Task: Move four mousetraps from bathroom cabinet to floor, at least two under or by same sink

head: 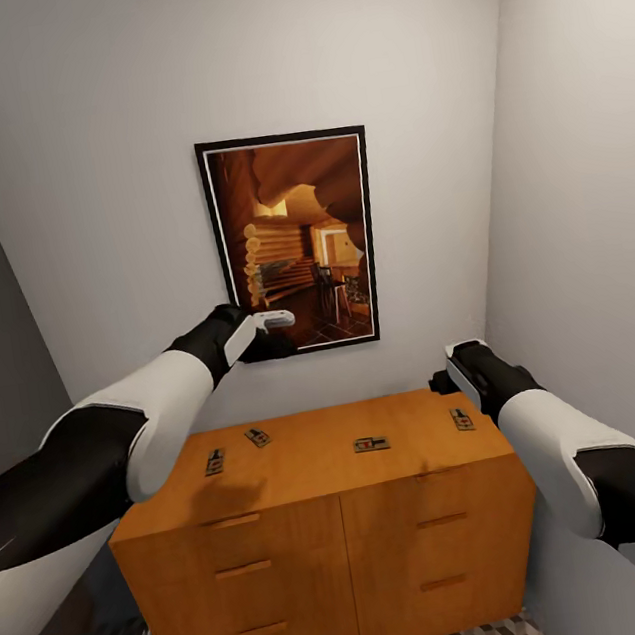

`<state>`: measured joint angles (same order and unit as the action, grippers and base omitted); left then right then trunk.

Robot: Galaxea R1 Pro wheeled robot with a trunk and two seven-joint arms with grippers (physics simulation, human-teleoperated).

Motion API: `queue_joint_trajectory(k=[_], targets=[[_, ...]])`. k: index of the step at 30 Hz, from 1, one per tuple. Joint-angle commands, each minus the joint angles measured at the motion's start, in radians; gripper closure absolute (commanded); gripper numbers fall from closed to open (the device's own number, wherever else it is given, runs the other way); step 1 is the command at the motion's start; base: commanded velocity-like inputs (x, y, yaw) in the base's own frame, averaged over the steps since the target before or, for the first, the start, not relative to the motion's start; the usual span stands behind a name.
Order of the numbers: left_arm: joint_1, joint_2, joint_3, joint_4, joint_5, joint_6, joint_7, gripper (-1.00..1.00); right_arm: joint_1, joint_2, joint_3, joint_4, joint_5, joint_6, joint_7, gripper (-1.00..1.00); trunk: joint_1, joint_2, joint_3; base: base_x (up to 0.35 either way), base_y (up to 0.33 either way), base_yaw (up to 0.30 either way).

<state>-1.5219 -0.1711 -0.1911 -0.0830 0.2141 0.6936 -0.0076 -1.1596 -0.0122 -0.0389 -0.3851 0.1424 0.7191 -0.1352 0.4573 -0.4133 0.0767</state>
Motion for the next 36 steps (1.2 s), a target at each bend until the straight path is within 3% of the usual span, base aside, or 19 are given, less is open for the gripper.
queue_joint_trajectory(k=[1, 14, 36], targets=[[0.001, -0.001, -0.009, -0.001, 0.006, -0.002, 0.000, -1.00, 0.000, 0.001, -0.004, -0.002, 0.009, 0.007, 0.003, -1.00, 0.000, -0.001, -0.001, 0.000, 0.000, 0.000], [0.020, -0.003, -0.008, 0.039, 0.003, -0.131, 0.011, -1.00, 0.000, 0.003, -0.001, -0.005, 0.009, 0.007, 0.003, -1.00, 0.000, -0.001, -0.001, 0.000, 0.000, 0.000], [0.025, -0.003, -0.008, 0.046, 0.008, -0.148, 0.004, -1.00, 0.000, -0.010, 0.003, -0.006, 0.014, 0.015, 0.009, -1.00, 0.000, -0.001, -0.001, 0.000, 0.000, -0.002]])
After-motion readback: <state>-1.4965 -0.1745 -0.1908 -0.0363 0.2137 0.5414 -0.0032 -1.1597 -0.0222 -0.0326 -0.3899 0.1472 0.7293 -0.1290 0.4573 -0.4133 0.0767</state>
